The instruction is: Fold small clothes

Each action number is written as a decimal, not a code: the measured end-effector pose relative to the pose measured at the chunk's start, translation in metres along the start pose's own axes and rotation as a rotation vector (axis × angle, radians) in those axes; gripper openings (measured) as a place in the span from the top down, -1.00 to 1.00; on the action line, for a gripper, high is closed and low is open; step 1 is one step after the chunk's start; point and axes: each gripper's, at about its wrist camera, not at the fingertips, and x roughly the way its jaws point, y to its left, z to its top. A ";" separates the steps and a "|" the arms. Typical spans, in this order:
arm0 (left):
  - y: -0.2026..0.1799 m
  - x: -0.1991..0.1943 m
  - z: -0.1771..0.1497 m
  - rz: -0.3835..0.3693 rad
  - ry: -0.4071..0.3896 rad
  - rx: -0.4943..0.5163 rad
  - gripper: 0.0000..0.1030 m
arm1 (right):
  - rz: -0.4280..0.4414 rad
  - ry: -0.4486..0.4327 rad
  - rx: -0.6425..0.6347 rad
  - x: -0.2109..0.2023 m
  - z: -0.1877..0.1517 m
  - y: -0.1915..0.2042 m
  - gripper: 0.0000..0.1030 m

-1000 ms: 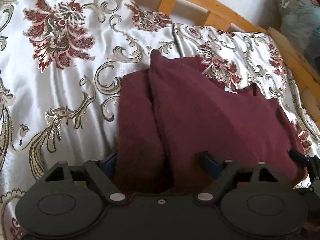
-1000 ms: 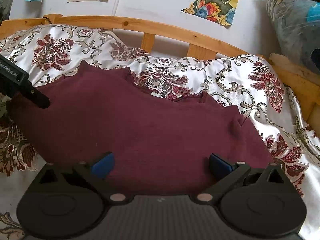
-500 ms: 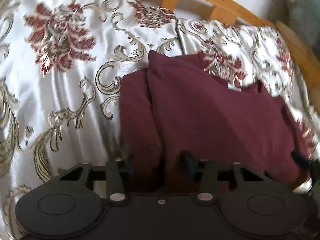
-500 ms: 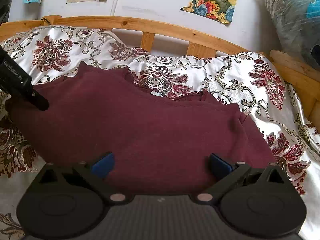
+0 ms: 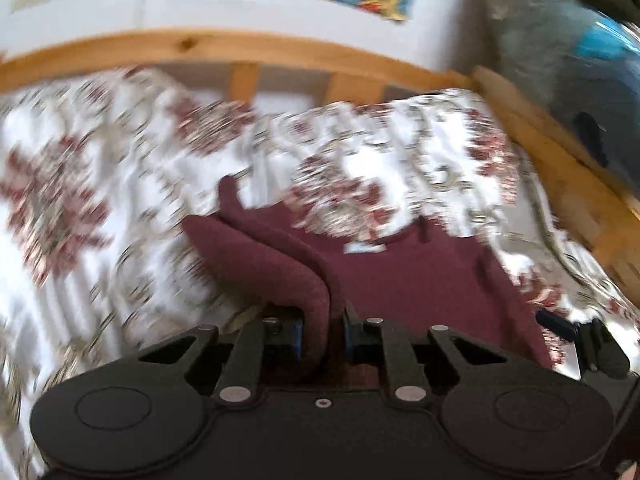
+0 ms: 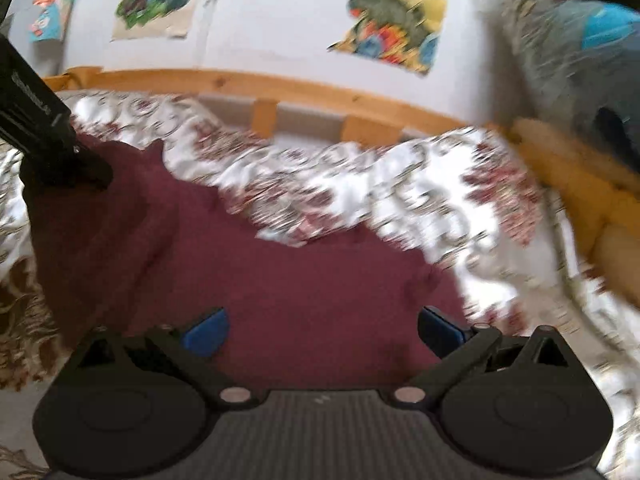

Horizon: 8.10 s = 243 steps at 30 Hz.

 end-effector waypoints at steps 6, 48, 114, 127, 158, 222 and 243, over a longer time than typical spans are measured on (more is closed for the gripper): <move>-0.068 0.023 0.006 -0.106 0.036 0.164 0.65 | -0.117 0.008 0.029 0.008 0.006 -0.041 -1.00; -0.103 0.041 -0.097 0.122 0.080 0.557 -0.56 | 0.471 0.074 0.543 0.056 0.011 -0.089 -1.00; -0.161 0.030 -0.119 -0.065 -0.013 0.590 0.42 | 0.154 0.078 0.398 0.042 0.003 -0.153 0.86; -0.128 -0.003 -0.109 -0.204 -0.071 0.280 -0.80 | 0.221 0.144 0.542 0.034 -0.006 -0.167 0.16; -0.074 0.047 -0.106 -0.068 0.190 -0.143 -0.84 | 0.083 0.319 0.299 -0.036 -0.032 -0.123 0.81; -0.074 0.038 -0.103 -0.134 0.017 -0.249 -0.98 | 0.320 0.044 0.612 0.058 -0.022 -0.181 -0.63; -0.062 0.065 -0.110 -0.031 0.132 -0.280 -0.99 | 0.390 0.170 0.646 0.077 -0.038 -0.164 -0.79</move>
